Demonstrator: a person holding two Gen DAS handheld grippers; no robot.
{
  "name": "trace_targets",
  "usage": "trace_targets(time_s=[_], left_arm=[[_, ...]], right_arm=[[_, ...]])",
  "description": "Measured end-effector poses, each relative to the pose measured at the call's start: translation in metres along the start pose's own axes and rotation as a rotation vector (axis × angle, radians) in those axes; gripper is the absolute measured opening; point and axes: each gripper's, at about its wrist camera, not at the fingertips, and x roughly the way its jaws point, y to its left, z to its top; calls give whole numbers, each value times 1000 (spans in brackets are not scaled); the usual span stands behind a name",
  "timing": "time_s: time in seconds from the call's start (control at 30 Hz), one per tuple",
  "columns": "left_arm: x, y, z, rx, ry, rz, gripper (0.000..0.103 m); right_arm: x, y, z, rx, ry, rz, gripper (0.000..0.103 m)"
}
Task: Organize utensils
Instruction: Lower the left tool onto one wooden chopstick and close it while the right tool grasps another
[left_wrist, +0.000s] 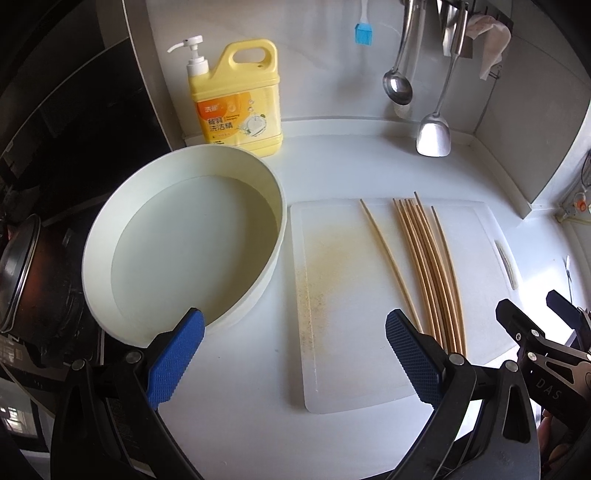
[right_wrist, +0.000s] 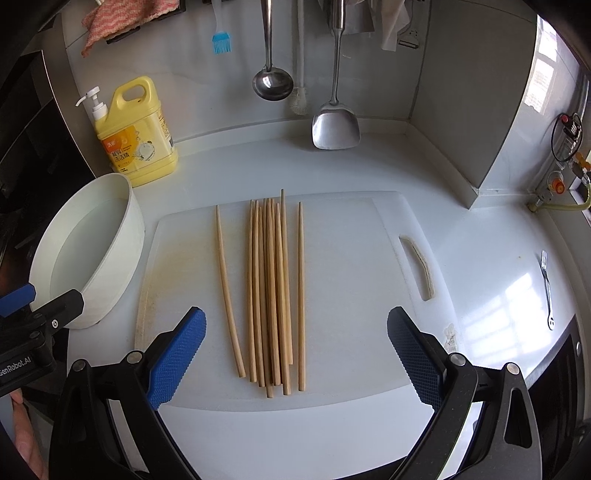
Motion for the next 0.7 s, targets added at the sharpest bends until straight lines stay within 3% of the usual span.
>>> trace_targets(time_s=[0.17, 0.4, 0.7], left_arm=[[18, -13, -1, 21, 0, -55, 97], [42, -36, -6, -28, -9, -62, 97], [67, -59, -16, -103, -79, 12, 97]], right_arm=[[8, -25, -14, 47, -25, -17, 94], [26, -46, -16, -5, -41, -41, 94], [73, -52, -8, -86, -73, 84, 94]])
